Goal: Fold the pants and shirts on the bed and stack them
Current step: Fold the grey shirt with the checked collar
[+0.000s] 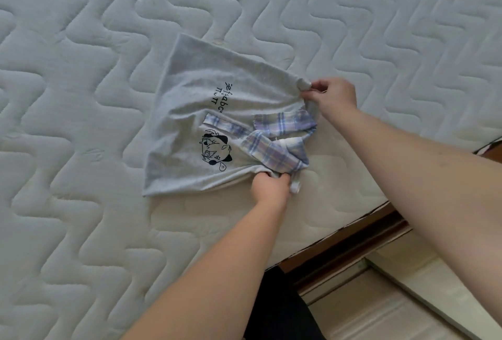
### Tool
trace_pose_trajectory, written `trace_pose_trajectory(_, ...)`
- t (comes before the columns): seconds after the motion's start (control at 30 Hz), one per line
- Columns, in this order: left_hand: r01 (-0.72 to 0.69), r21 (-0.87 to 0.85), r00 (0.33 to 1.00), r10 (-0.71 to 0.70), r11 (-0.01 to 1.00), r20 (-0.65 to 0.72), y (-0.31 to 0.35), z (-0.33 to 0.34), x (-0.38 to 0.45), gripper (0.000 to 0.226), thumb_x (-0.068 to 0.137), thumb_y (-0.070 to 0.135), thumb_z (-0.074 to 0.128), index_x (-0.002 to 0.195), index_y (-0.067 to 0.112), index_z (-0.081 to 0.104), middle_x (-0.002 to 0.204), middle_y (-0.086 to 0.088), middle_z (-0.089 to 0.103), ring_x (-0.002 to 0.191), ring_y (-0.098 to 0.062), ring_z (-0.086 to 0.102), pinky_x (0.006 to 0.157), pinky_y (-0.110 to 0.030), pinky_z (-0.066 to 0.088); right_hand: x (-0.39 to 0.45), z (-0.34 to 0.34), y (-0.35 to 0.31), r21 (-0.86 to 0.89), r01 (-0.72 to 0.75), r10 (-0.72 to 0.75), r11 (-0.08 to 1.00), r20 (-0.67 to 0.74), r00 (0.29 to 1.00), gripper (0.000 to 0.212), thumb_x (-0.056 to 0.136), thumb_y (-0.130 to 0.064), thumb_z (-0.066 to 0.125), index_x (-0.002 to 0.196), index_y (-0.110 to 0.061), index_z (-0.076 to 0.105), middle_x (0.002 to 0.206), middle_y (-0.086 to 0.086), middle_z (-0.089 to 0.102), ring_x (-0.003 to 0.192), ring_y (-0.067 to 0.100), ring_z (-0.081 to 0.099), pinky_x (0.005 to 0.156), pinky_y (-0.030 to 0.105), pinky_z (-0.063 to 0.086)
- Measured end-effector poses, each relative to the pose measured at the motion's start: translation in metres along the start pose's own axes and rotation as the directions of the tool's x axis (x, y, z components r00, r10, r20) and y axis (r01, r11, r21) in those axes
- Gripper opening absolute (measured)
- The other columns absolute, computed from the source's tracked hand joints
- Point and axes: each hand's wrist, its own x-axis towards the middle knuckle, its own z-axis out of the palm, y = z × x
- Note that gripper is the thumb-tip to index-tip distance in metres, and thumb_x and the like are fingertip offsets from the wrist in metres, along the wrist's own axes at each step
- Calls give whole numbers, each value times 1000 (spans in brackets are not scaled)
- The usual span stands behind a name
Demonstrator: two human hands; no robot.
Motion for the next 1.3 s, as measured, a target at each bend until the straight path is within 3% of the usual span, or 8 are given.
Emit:
trace_pose_trajectory(0.23, -25, 243, 931, -66, 970, 358, 17, 2, -14, 21, 92, 29, 67, 88, 8, 64, 83, -8, 67, 71, -20, 62, 62, -27, 51, -2, -12, 18, 14, -11, 11, 1000, -4, 1000, 39, 87, -23, 70, 124, -14, 63, 119, 7, 67, 107, 21, 62, 91, 25, 42)
trace_pose_trajectory(0.4, -345, 615, 804, -114, 709, 583, 46, -60, -20, 22, 93, 38, 65, 90, 16, 68, 85, 3, 76, 71, -8, 70, 60, -22, 55, -77, 11, 47, 266, -291, 319, 919, -71, 945, 35, 94, -27, 60, 124, -10, 56, 101, 4, 64, 102, 24, 62, 82, 25, 40)
trace_pose_trajectory(0.5, -528, 603, 796, 100, 598, 598, 78, -69, -9, 13, 93, 29, 67, 92, 16, 68, 78, 4, 74, 67, -8, 67, 69, -28, 57, -131, 29, 56, 385, -451, 514, 805, -72, 855, 20, 98, -30, 53, 109, -15, 58, 94, 0, 64, 98, 24, 61, 73, 22, 34)
trace_pose_trajectory(0.6, -742, 642, 652, 435, 195, 621, 113, -65, 16, 11, 92, 26, 66, 90, 16, 69, 75, 8, 65, 70, -12, 60, 69, -26, 47, -170, 48, 53, 535, -515, 652, 670, -92, 753, 22, 100, -36, 49, 105, -14, 51, 87, -6, 57, 90, 20, 57, 69, 19, 33)
trace_pose_trajectory(0.73, -827, 555, 486, 612, 91, 624, 150, -46, 43, 10, 93, 23, 64, 98, 15, 68, 85, 4, 61, 76, -11, 54, 73, -29, 47, -199, 71, 40, 627, -575, 738, 526, 0, 675, 37, 98, -41, 54, 118, -10, 51, 96, -6, 59, 85, 11, 57, 67, 17, 38)
trace_pose_trajectory(0.97, -663, 745, 586, 570, -71, 576, 198, 2, 88, 63, 93, 33, 60, 149, 22, 34, 148, -9, 41, 136, -31, 37, 112, -41, 25, -207, 89, 15, 804, -562, 772, 192, 230, 593, 24, 83, -15, 77, 90, -22, 55, 90, -4, 64, 81, 9, 62, 68, 17, 42)
trace_pose_trajectory(1.13, -624, 773, 650, 471, -117, 596, 237, 21, 107, 60, 86, 43, 68, 136, 20, 45, 133, -9, 56, 124, -32, 49, 103, -41, 33, -201, 104, 0, 837, -548, 754, 2, 358, 550, 20, 86, -18, 73, 104, -21, 65, 101, 2, 72, 95, 20, 68, 89, 36, 53)
trace_pose_trajectory(1.3, -609, 720, 690, 225, -333, 688, 257, 25, 107, 46, 83, 47, 73, 106, 9, 62, 96, -7, 61, 89, -30, 56, 71, -35, 42, -199, 111, -16, 876, -407, 761, -260, 445, 472, 22, 89, -12, 71, 110, -18, 64, 108, 5, 72, 102, 22, 68, 97, 42, 52)
